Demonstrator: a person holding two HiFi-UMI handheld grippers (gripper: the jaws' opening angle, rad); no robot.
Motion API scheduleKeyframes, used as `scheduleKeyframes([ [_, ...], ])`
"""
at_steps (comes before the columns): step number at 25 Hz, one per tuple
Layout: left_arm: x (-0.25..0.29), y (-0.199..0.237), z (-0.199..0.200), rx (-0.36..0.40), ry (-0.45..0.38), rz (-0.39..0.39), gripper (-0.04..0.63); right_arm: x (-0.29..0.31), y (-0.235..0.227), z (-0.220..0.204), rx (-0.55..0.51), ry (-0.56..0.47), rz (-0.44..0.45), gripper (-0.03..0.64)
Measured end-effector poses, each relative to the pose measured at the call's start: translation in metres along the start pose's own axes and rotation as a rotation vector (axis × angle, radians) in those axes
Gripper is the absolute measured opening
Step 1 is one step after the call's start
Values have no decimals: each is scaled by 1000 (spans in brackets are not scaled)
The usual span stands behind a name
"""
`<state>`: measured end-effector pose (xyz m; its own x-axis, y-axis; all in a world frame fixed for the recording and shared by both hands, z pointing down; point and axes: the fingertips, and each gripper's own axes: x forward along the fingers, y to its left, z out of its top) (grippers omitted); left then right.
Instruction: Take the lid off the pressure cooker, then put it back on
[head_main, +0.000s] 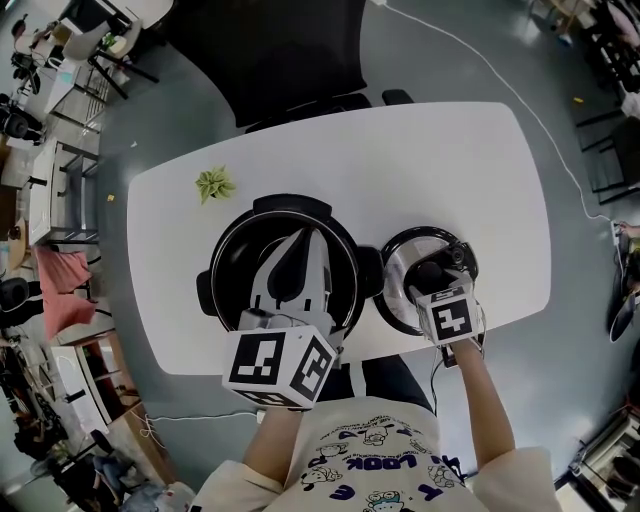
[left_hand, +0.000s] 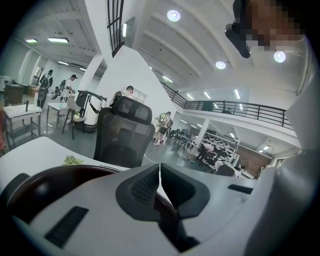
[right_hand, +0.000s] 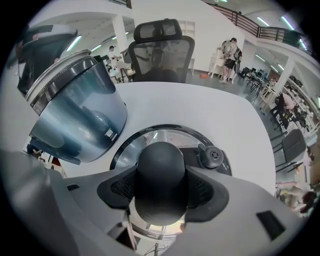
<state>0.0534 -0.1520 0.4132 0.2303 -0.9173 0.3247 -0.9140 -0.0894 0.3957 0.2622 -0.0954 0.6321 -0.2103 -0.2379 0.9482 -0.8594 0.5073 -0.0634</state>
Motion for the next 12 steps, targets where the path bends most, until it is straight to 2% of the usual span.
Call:
scheduleKeyframes([
  [12, -5, 1, -2, 4, 7, 1, 24, -1, 1, -1, 3, -80, 2, 298],
])
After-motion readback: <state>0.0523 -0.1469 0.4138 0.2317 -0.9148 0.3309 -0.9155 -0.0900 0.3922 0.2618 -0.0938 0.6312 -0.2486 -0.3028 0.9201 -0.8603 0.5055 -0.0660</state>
